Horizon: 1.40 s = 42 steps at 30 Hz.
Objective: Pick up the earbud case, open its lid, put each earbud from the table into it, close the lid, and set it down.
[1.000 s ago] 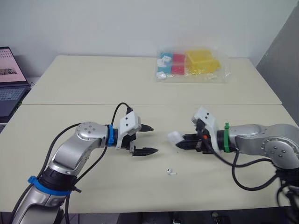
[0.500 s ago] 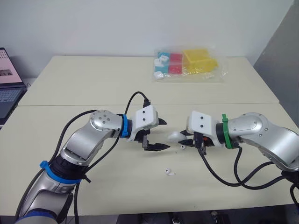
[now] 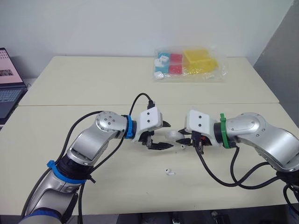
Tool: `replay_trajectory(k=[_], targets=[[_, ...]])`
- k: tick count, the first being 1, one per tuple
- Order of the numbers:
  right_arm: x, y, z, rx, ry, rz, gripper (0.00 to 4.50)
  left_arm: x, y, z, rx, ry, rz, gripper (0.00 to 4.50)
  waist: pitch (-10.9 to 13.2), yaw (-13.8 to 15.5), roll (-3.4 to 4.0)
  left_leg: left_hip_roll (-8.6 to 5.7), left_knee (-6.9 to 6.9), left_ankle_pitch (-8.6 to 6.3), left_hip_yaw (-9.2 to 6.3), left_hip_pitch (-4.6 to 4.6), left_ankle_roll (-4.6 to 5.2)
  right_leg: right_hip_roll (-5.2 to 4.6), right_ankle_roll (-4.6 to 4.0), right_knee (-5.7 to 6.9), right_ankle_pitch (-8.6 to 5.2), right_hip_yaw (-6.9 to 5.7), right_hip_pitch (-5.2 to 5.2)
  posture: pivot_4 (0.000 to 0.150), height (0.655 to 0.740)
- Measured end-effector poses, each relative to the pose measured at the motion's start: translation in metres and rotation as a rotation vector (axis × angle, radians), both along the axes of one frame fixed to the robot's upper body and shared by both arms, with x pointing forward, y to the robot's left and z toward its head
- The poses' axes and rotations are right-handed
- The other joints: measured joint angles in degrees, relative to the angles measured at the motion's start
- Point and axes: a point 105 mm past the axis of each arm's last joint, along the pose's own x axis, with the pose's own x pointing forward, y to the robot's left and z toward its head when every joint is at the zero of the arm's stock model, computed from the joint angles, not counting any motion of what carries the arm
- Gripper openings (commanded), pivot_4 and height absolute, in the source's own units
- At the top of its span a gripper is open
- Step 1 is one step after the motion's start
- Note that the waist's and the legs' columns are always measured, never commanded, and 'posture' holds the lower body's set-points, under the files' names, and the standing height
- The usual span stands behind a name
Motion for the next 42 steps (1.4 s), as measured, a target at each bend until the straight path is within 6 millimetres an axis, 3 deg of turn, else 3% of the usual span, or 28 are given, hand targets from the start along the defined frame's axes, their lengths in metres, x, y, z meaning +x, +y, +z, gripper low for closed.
replay_trajectory(k=[6, 15, 23, 27, 30, 33, 35, 37, 42], targets=[[0.0, 0.0, 0.0, -0.004, -0.002, 0.001, 0.75, -0.002, -0.002, -0.003, 0.009, 0.009, -0.016, 0.83, 0.0, 0.0, 0.0, 0.0, 0.01, 0.0, 0.0, 0.01, 0.0, 0.0, 0.0, 0.02, 0.0, 0.01, 0.0, 0.15, 0.7389], [-0.001, 0.0, 0.0, -0.016, 0.009, 0.012, 0.75, -0.003, -0.002, -0.004, 0.018, 0.011, -0.023, 0.83, 0.0, 0.0, 0.0, -0.01, 0.04, 0.0, 0.0, 0.01, 0.0, 0.0, 0.0, 0.05, 0.0, 0.0, 0.0, 0.15, 0.7389], [-0.004, -0.006, 0.007, -0.061, -0.045, 0.057, 3.55, -0.002, -0.001, -0.012, -0.017, 0.082, 0.034, 0.79, 0.0, 0.0, 0.0, -0.01, 0.06, 0.0, -0.01, 0.01, 0.0, 0.0, 0.0, 0.07, 0.0, 0.01, 0.01, 0.15, 0.7389], [-0.001, -0.027, 0.027, -0.097, -0.148, 0.046, 3.58, 0.001, 0.009, -0.016, -0.137, 0.175, 0.123, 0.79, 0.0, 0.05, 0.0, 0.0, 0.08, 0.0, 0.0, 0.02, 0.0, -0.02, 0.0, 0.06, 0.0, -0.01, 0.02, 0.15, 0.7389], [-0.002, -0.033, 0.04, -0.09, -0.243, 0.088, 3.58, 0.002, 0.017, -0.017, -0.236, 0.216, 0.16, 0.79, 0.0, 0.0, 0.0, 0.02, 0.07, 0.0, 0.0, 0.12, 0.0, -0.01, -0.01, 0.08, 0.0, 0.02, 0.08, 0.15, 0.7389], [-0.004, -0.026, 0.046, -0.011, -0.31, 0.148, 3.58, 0.001, 0.016, -0.011, -0.418, 0.211, 0.168, 0.79, -0.01, -0.01, -0.01, 0.01, 0.07, 0.0, 0.03, 0.33, 0.0, -0.05, -0.01, 0.08, 0.0, 0.07, 0.29, 0.15, 0.7389], [-0.003, -0.02, 0.049, 0.047, -0.333, 0.152, 3.58, 0.0, 0.02, -0.019, -0.493, 0.197, 0.205, 0.79, -0.01, -0.07, -0.01, 0.02, 0.06, 0.0, 0.06, 0.49, 0.0, -0.08, -0.01, 0.09, 0.01, 0.13, 0.39, 0.15, 0.7389], [-0.001, -0.017, 0.05, 0.071, -0.351, 0.144, 3.58, 0.0, 0.024, -0.025, -0.49, 0.181, 0.226, 0.79, -0.01, 0.02, -0.01, 0.03, 0.06, 0.01, 0.04, 0.49, -0.01, -0.08, -0.02, 0.12, 0.02, 0.07, 0.39, 0.15, 0.7389], [0.004, -0.007, 0.043, 0.097, -0.343, 0.139, 3.58, 0.0, 0.019, -0.011, -0.508, 0.097, 0.192, 0.79, -0.01, 0.2, -0.01, 0.0, 0.06, 0.02, 0.06, 0.59, -0.02, -0.05, -0.05, 0.12, 0.07, 0.09, 0.48, 0.15, 0.7389]])
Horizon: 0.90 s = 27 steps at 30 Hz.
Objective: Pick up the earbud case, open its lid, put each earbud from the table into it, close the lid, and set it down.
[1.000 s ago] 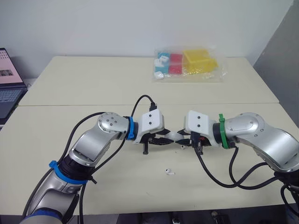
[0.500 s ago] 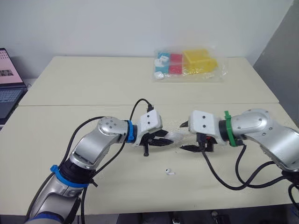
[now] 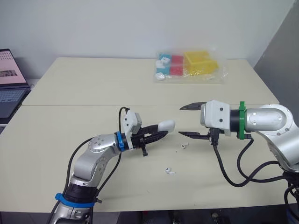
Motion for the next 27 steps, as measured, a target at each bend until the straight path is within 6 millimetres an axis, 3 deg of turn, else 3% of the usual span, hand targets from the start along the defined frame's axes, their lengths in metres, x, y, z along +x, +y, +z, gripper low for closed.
replay_trajectory(k=[12, 20, 27], targets=[[0.02, 0.008, -0.012, 0.02, 0.029, -0.047, 3.58, -0.002, -0.003, -0.004, 0.041, -0.027, 0.002, 0.79, 0.0, -0.1, 0.0, 0.04, -0.05, 0.0, 0.01, 0.01, 0.0, 0.0, 0.01, -0.02, 0.0, 0.03, -0.03, 0.15, 0.7389], [0.02, 0.014, -0.003, 0.03, 0.041, -0.021, 3.58, -0.003, -0.001, -0.008, 0.084, -0.075, 0.007, 0.79, 0.0, -0.1, 0.0, 0.02, -0.06, 0.0, 0.02, 0.01, 0.0, 0.0, 0.01, -0.02, 0.0, 0.04, -0.03, 0.15, 0.7389], [0.024, 0.01, 0.004, 0.063, 0.063, -0.048, 3.58, -0.013, -0.01, -0.016, 0.111, -0.077, -0.069, 0.79, 0.0, -0.09, 0.0, 0.02, -0.06, 0.0, 0.03, 0.0, 0.0, 0.0, 0.01, -0.03, 0.0, 0.04, -0.03, 0.15, 0.7389]])
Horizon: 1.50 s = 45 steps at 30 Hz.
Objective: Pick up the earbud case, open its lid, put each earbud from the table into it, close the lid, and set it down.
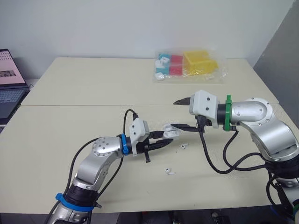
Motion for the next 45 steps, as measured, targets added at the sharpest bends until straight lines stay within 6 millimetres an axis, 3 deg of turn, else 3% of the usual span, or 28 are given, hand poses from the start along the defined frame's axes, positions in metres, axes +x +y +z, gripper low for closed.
replay_trajectory(k=[6, 11, 14, 18, 22, 29, 38, 42, 45], targets=[[-0.007, -0.004, 0.002, 0.025, 0.061, 0.02, 3.58, 0.006, 0.001, -0.001, -0.033, 0.019, 0.044, 0.79, 0.0, 0.01, 0.0, 0.0, 0.0, 0.0, -0.02, -0.01, 0.0, 0.0, 0.0, 0.0, 0.0, -0.01, 0.0, 0.15, 0.7389], [-0.014, -0.028, 0.016, 0.055, 0.111, -0.019, 3.58, 0.028, 0.019, 0.002, -0.079, 0.02, 0.198, 0.79, 0.0, 0.05, 0.0, -0.01, 0.0, 0.0, -0.02, -0.02, 0.0, 0.0, 0.0, -0.02, 0.0, -0.02, 0.01, 0.15, 0.7389], [-0.021, -0.044, 0.007, 0.03, 0.168, -0.052, 3.58, 0.035, 0.027, 0.01, -0.1, -0.009, 0.256, 0.79, 0.0, 0.08, 0.0, -0.01, -0.05, 0.0, -0.02, -0.03, 0.0, -0.01, 0.0, -0.04, 0.0, -0.03, 0.0, 0.15, 0.7389], [-0.028, -0.061, -0.021, -0.047, 0.233, -0.115, 3.58, 0.049, 0.046, 0.029, -0.113, -0.106, 0.37, 0.79, 0.0, 0.03, -0.01, 0.01, -0.04, 0.0, 0.01, 0.01, 0.0, -0.02, 0.01, -0.04, 0.0, 0.0, 0.01, 0.15, 0.7389], [-0.028, -0.057, -0.031, -0.086, 0.228, -0.098, 3.58, 0.053, 0.056, 0.037, -0.123, -0.158, 0.436, 0.79, 0.0, -0.35, -0.01, 0.04, -0.06, 0.0, 0.04, 0.14, 0.0, -0.02, 0.02, 0.0, 0.01, 0.06, 0.04, 0.15, 0.7389], [-0.012, -0.043, -0.059, -0.224, 0.302, -0.002, 3.58, 0.037, 0.067, 0.024, -0.08, -0.132, 0.468, 0.79, 0.01, -0.33, -0.01, 0.05, -0.08, 0.0, 0.08, 0.16, 0.0, -0.01, 0.01, -0.01, 0.0, 0.08, 0.02, 0.15, 0.7389], [0.011, -0.026, -0.096, -0.396, 0.398, 0.131, 3.58, 0.025, 0.064, 0.019, -0.069, -0.116, 0.465, 0.79, 0.01, -0.02, -0.02, 0.01, -0.05, 0.0, 0.08, 0.1, 0.0, -0.02, 0.0, -0.03, 0.0, 0.06, 0.02, 0.15, 0.7389], [0.02, -0.032, -0.116, -0.462, 0.436, 0.132, 3.58, 0.023, 0.062, 0.018, -0.068, -0.111, 0.464, 0.79, 0.01, 0.04, -0.01, 0.02, -0.08, 0.0, 0.04, 0.07, 0.0, -0.02, -0.07, -0.02, 0.03, 0.03, -0.01, 0.15, 0.7389], [0.025, -0.033, -0.119, -0.479, 0.435, 0.126, 3.58, 0.023, 0.062, 0.017, -0.065, -0.105, 0.465, 0.79, 0.01, 0.0, -0.01, 0.03, -0.07, 0.0, 0.05, 0.08, 0.0, -0.03, -0.09, -0.01, 0.04, 0.04, -0.01, 0.15, 0.7389]])
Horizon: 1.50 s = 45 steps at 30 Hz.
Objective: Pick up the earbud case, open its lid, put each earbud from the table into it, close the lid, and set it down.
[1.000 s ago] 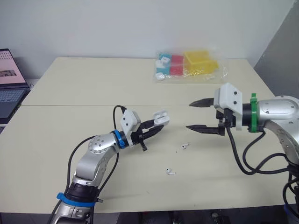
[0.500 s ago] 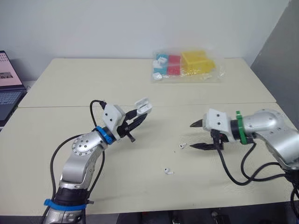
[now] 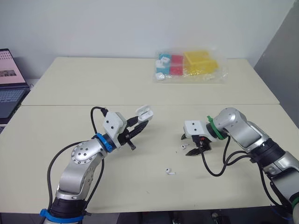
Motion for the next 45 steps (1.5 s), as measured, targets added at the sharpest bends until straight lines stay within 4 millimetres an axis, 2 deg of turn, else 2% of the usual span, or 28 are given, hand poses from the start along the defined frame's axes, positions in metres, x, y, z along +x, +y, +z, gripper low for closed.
replay_trajectory(k=[9, 12, 18, 19, 20, 25, 28, 32, 35, 41, 45], targets=[[0.006, 0.009, -0.002, 0.024, -0.011, 0.017, 3.58, 0.0, -0.001, 0.0, 0.0, 0.001, 0.0, 0.79, 0.0, -0.25, 0.0, 0.05, 0.0, 0.0, -0.01, 0.08, 0.0, 0.0, 0.01, 0.04, 0.0, 0.01, 0.03, 0.15, 0.7389], [0.006, 0.013, -0.003, 0.033, -0.012, 0.025, 3.01, 0.0, -0.001, 0.0, 0.0, 0.001, -0.001, 0.79, 0.0, -0.24, 0.0, 0.07, 0.0, 0.0, -0.04, 0.08, 0.0, 0.0, 0.01, 0.05, 0.0, -0.02, 0.03, 0.15, 0.7389], [0.005, 0.012, -0.004, 0.024, -0.002, 0.04, 0.8, 0.0, -0.002, 0.0, 0.002, 0.001, -0.008, 0.79, 0.0, -0.22, 0.0, 0.02, 0.03, 0.0, 0.0, 0.09, 0.0, 0.0, 0.02, 0.05, 0.0, 0.01, 0.06, 0.15, 0.7389], [0.005, 0.012, -0.004, 0.024, -0.003, 0.042, 0.48, 0.0, -0.002, 0.0, 0.002, 0.001, -0.009, 0.79, 0.0, -0.21, 0.0, 0.01, 0.03, 0.0, 0.0, 0.09, 0.0, 0.0, 0.02, 0.05, 0.0, 0.01, 0.06, 0.15, 0.7389], [0.005, 0.012, -0.004, 0.022, -0.004, 0.043, 0.39, 0.0, -0.002, 0.0, 0.002, 0.001, -0.009, 0.79, 0.0, -0.17, 0.0, 0.01, 0.03, 0.0, -0.01, 0.09, 0.0, 0.0, 0.02, 0.05, 0.0, 0.0, 0.07, 0.15, 0.7389], [-0.001, 0.003, -0.003, 0.01, -0.005, 0.025, 0.39, 0.0, -0.003, 0.0, 0.004, 0.001, -0.016, 0.79, 0.0, 0.11, 0.0, 0.0, 0.01, 0.0, -0.04, 0.04, 0.0, 0.0, 0.01, 0.02, 0.0, -0.04, 0.06, 0.15, 0.7389], [-0.012, -0.021, 0.002, -0.02, -0.029, -0.016, 0.39, 0.0, -0.004, -0.002, 0.005, 0.008, -0.02, 0.79, 0.0, 0.75, 0.01, -0.04, 0.01, -0.01, -0.03, -0.06, -0.01, -0.04, 0.01, -0.03, 0.0, -0.05, 0.02, 0.15, 0.7389], [-0.029, -0.044, 0.022, -0.006, -0.076, -0.095, 0.39, 0.0, -0.008, -0.003, 0.004, 0.011, -0.031, 0.79, 0.0, 1.1, 0.01, -0.06, 0.0, -0.01, 0.0, -0.06, -0.02, -0.08, 0.05, -0.07, -0.02, -0.03, 0.01, 0.15, 0.7389], [-0.044, -0.059, 0.026, -0.002, -0.08, -0.163, 0.39, 0.0, -0.012, -0.004, 0.001, 0.016, -0.045, 0.79, 0.01, 1.16, 0.0, -0.01, -0.02, -0.01, -0.02, 0.0, -0.02, -0.08, 0.1, -0.05, -0.06, -0.05, 0.03, 0.15, 0.7389], [-0.087, -0.096, 0.01, -0.02, 0.027, -0.383, 0.39, -0.002, -0.016, -0.008, 0.009, 0.031, -0.077, 0.79, 0.0, 1.36, 0.0, -0.02, 0.0, -0.01, 0.02, 0.04, -0.02, -0.06, 0.08, -0.01, -0.07, -0.07, 0.07, 0.15, 0.7389], [-0.094, -0.113, 0.002, -0.083, 0.012, -0.407, 0.39, -0.002, -0.018, -0.006, 0.015, 0.028, -0.096, 0.79, 0.02, 0.77, -0.03, -0.05, 0.04, -0.01, 0.06, 0.16, -0.02, -0.02, 0.17, -0.01, -0.01, 0.04, 0.11, 0.15, 0.7389]])
